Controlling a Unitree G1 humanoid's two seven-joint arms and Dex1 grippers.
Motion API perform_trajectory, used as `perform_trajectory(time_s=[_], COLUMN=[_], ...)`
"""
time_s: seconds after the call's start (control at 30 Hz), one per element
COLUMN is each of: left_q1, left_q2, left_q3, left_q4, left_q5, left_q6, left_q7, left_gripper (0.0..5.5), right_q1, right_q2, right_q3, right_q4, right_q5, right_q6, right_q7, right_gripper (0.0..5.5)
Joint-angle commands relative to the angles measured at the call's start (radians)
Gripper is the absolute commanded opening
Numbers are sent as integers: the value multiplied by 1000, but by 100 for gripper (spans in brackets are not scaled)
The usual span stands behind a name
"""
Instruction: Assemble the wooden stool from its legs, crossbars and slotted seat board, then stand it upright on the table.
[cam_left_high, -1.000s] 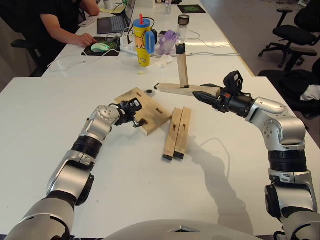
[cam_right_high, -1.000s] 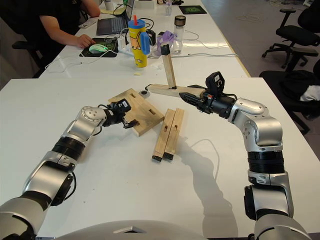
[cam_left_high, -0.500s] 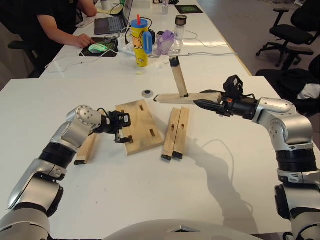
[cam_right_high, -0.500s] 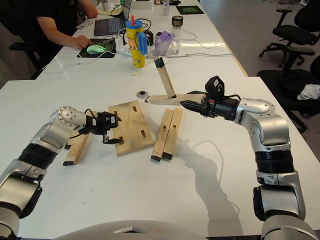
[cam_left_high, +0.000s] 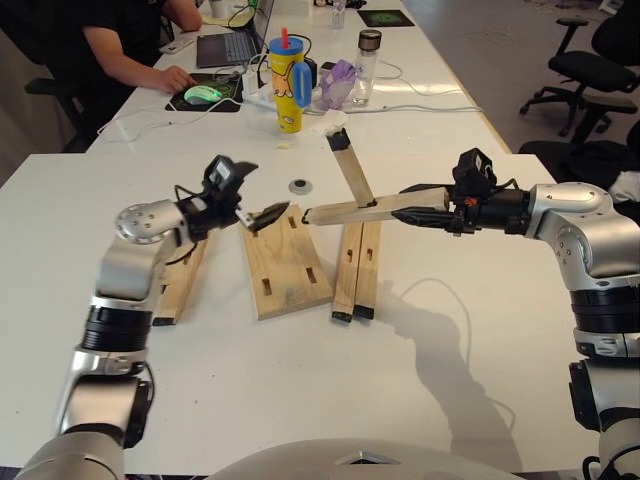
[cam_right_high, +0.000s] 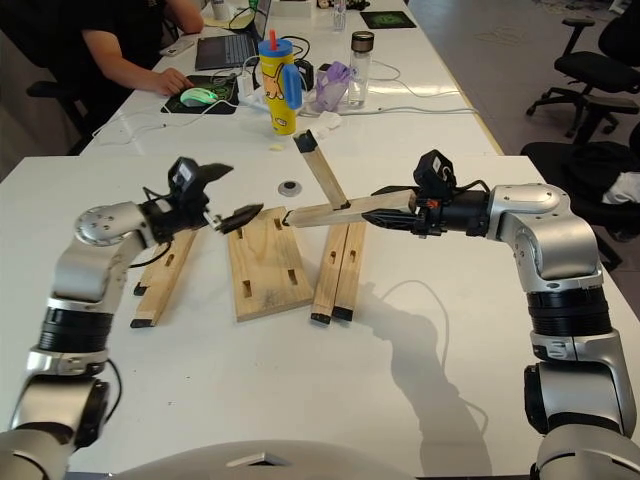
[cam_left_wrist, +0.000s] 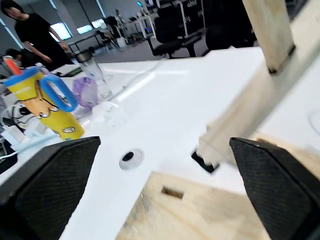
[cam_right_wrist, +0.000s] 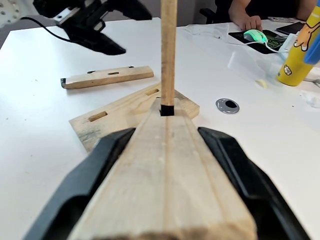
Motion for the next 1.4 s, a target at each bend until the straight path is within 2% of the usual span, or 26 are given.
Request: perform_trajectory(time_s=[0.03,0.2,0.33,0.57,0.8,0.87,0.97,1.17,1.27,1.4], left_q1=[-4,26,49,40,43,54,122,288,366,412], left_q2=[-109,-149,-189,-279,-275,-246,-141,109,188,248], left_q3=[-86,-170,-207,-195,-164,-121,-29,0,-34,-160], left_q4=[83,192,194,136,141,106,14,-173,-326,-398], left_q5=[114,205,213,160,152,136,100,-10,-67,14], left_q6=[-6,0,5,45,53,73,118,95,63,-4], left_q7=[162,220,219,226,233,234,191,-108,-239,-293], left_gripper=[480,480,480,480,480,480,480,480,480,480], right_q1=[-55,-91,-110,-111,-96,-83,-54,25,23,1], right_q2=[9,37,90,199,233,227,231,220,201,207], right_q3=[14,-12,-80,-187,-228,-237,-239,-296,-313,-279], right_q4=[-13,-12,-16,-19,-32,-31,-23,-12,27,54], right_q5=[14,63,152,256,330,339,346,357,336,334], right_q6=[10,41,101,154,176,159,111,39,4,-8], right_q7=[21,23,-16,-160,-194,-177,-113,-77,-81,-54], right_gripper=[203,203,203,203,203,203,203,203,203,203])
